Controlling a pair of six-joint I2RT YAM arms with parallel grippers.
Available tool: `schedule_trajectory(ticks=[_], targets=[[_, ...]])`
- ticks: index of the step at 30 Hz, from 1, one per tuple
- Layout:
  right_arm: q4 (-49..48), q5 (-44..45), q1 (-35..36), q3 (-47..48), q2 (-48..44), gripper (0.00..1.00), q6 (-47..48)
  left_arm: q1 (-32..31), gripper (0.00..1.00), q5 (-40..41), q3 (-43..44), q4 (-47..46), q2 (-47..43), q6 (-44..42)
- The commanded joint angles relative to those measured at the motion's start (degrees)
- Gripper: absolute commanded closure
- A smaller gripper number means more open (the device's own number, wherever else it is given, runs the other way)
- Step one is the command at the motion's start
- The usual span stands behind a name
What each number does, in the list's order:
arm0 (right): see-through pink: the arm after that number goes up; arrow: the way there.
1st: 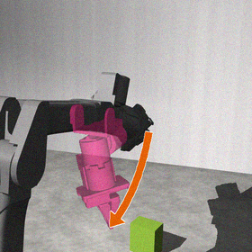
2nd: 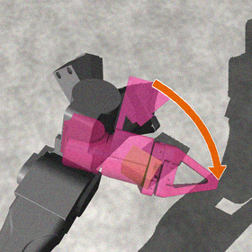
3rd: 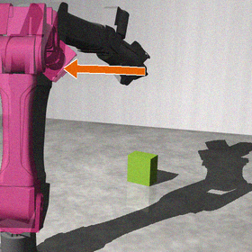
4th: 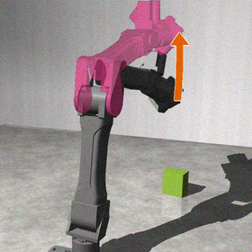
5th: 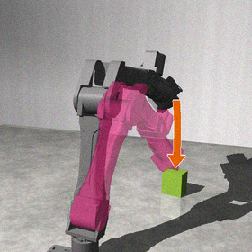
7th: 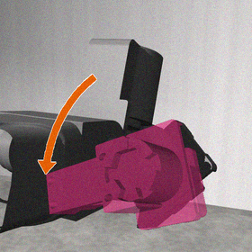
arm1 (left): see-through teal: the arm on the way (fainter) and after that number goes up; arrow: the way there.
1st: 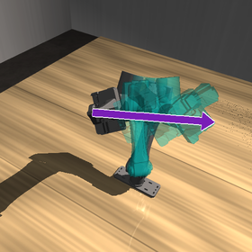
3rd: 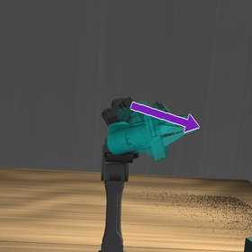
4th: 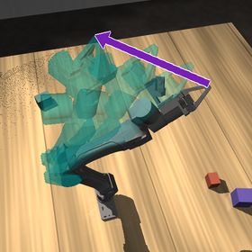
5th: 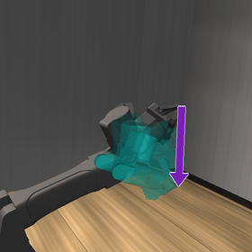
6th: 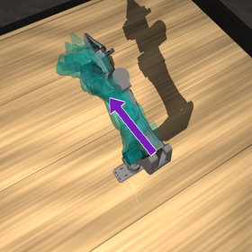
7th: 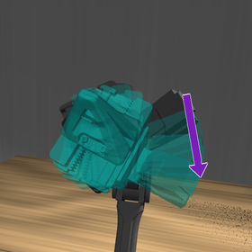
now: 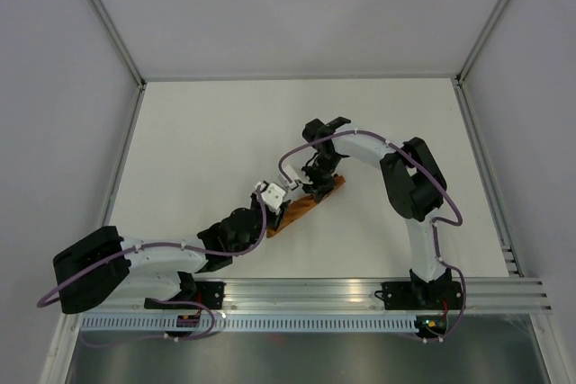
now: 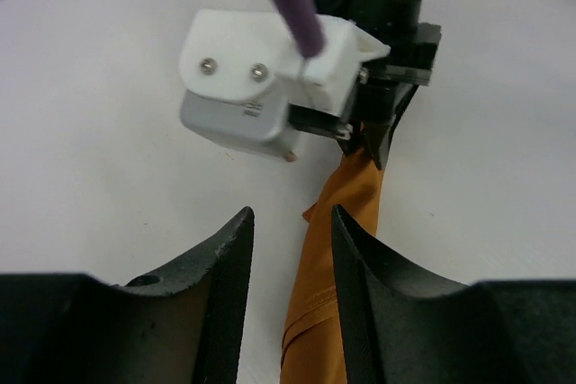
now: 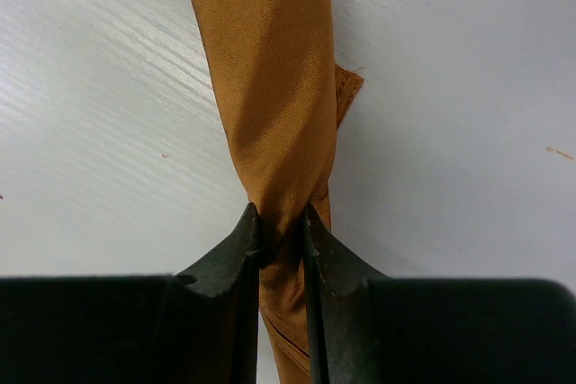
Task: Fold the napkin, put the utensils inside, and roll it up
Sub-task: Roll the napkin with the utensil
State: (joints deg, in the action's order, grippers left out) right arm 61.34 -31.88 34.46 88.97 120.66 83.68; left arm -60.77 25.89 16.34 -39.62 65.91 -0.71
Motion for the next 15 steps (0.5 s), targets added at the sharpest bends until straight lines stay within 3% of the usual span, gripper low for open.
schedule_trajectory(ticks=[1,8,15], targets=[[4.1,4.7,-0.9,-1.1,6.9,0.88,1.4,-2.9,0.54,3.0,-0.4,-5.6,3.7,-6.5],[5.2,5.0,-0.9,0.3,8.1,0.88,1.0,-8.7,0.53,2.8,4.8,-5.8,15.3,-11.1],[5.6,5.2,-0.9,0.9,8.6,0.88,0.5,-9.5,0.52,1.2,9.0,-8.0,23.3,-15.4]])
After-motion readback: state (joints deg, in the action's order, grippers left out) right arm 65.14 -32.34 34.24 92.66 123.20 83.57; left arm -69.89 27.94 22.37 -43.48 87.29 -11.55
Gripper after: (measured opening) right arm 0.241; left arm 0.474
